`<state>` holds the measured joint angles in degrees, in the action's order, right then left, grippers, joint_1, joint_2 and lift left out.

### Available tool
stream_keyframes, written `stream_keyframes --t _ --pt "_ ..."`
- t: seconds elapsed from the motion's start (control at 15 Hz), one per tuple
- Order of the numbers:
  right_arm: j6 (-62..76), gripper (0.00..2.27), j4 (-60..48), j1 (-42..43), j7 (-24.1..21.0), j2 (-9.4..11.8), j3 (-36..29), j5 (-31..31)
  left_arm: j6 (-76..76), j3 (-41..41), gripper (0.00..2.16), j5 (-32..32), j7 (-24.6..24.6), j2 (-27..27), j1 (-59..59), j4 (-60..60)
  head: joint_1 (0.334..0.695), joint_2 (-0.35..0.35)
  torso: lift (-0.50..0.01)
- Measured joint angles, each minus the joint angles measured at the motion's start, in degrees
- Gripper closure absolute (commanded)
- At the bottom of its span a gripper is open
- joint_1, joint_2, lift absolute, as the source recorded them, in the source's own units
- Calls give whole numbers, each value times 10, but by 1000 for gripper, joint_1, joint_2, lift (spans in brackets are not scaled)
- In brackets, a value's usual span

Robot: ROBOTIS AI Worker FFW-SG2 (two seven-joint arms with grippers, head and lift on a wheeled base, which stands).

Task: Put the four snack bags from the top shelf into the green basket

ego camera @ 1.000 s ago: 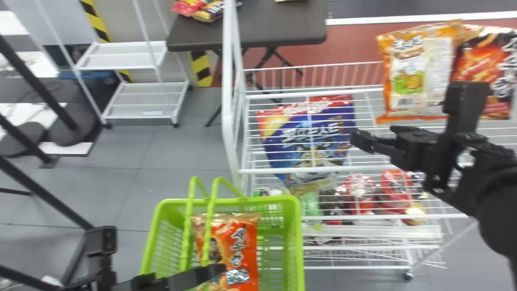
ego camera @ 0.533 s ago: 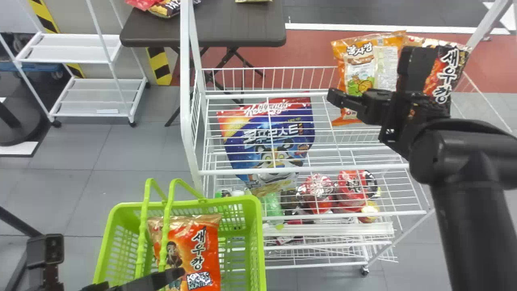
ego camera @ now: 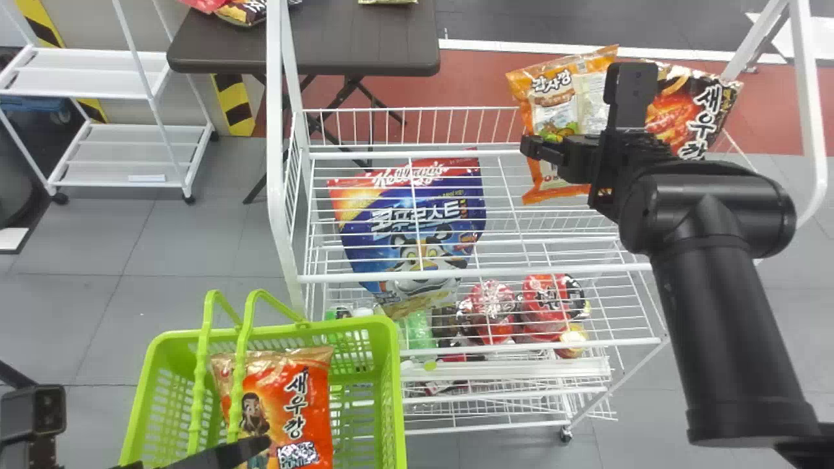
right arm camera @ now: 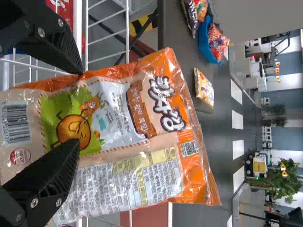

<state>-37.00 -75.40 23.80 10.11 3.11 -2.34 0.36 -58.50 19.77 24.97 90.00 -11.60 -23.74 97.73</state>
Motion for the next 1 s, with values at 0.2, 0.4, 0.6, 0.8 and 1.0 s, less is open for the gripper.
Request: stream_keyframes --t 0.2,0.4,0.6,0.8,1.0 --pt "-23 2256 2 5 -2 -1 8 13 0 0 2148 0 0 0 -1 0 695 -67 0" --pt "-32 2256 1 2 -1 -2 9 17 0 3 2148 1 0 -1 -3 0 695 -65 0" --pt "-31 2256 -29 -22 3 -2 5 2 0 8 2148 4 0 -2 -7 3 695 -56 0" --pt "-36 2256 -111 -68 8 -2 1 -23 0 10 2148 4 0 -2 -9 4 695 -45 0" --pt "-67 2256 -238 -137 18 0 0 -55 0 9 2145 4 0 -2 -8 3 695 -32 0"
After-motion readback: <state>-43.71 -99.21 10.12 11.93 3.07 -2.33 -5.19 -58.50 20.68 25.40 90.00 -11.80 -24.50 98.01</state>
